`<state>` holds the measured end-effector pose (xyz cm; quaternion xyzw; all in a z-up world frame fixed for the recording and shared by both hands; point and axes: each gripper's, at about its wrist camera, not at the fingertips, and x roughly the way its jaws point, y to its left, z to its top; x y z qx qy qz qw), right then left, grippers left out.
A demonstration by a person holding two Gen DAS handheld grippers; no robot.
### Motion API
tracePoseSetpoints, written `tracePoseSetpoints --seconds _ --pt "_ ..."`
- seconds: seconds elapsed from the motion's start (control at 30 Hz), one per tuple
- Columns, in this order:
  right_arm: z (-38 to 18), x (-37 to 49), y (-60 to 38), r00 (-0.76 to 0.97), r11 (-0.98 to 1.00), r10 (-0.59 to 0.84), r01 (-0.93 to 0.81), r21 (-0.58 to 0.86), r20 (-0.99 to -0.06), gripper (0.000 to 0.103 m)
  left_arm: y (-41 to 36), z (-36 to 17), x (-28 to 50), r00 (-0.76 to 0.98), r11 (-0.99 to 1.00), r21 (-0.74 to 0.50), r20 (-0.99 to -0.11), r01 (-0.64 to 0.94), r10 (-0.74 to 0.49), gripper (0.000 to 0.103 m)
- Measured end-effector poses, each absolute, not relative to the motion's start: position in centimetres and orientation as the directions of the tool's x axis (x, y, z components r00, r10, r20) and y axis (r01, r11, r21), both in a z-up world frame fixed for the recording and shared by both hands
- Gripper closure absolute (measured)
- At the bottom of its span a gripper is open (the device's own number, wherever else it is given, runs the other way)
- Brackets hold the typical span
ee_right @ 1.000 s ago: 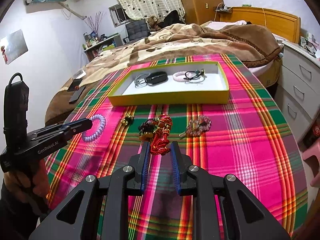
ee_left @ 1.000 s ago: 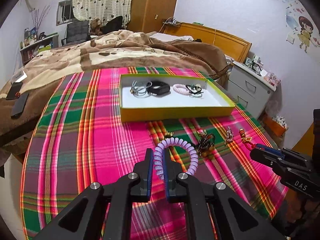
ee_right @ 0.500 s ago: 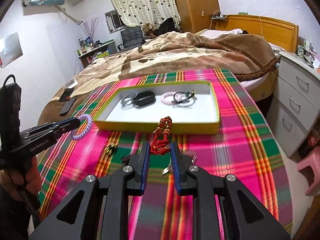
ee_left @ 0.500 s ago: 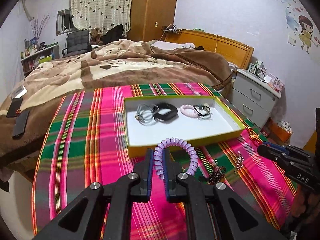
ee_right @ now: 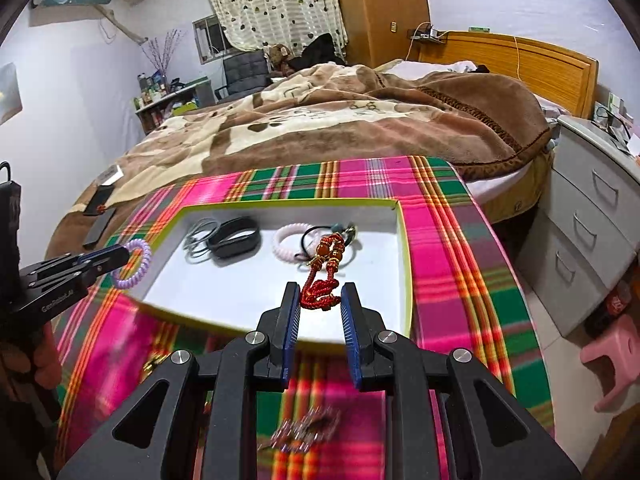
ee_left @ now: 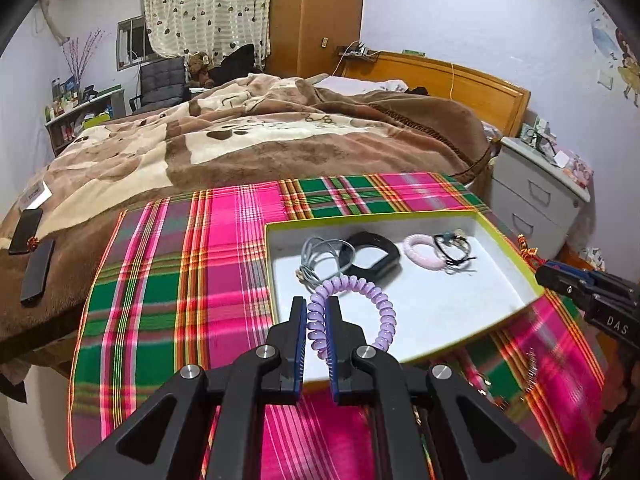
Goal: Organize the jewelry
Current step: 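Carry the lavender hair tie and red tassel cord with both grippers over the yellow box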
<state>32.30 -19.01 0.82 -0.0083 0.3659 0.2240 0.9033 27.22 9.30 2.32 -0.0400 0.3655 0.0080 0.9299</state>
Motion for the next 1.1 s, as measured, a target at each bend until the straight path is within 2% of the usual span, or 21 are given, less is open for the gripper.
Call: tracePoseSetpoints --seconds 0.47,1.1 --pt "-2.5 38.0 -18.0 0.594 0.922 0.318 -0.375 0.096 -0.739 0.082 10.3 -0.7 31.7 0.686 0.997 -0.042 -0.728 -0.062 0.012 0.094" --pt "-3.4 39.4 -17.3 0.58 0.927 0.282 -0.369 0.063 -0.764 0.081 8.8 -1.5 33.1 0.668 0.997 0.059 -0.74 -0.05 0.077 0.094"
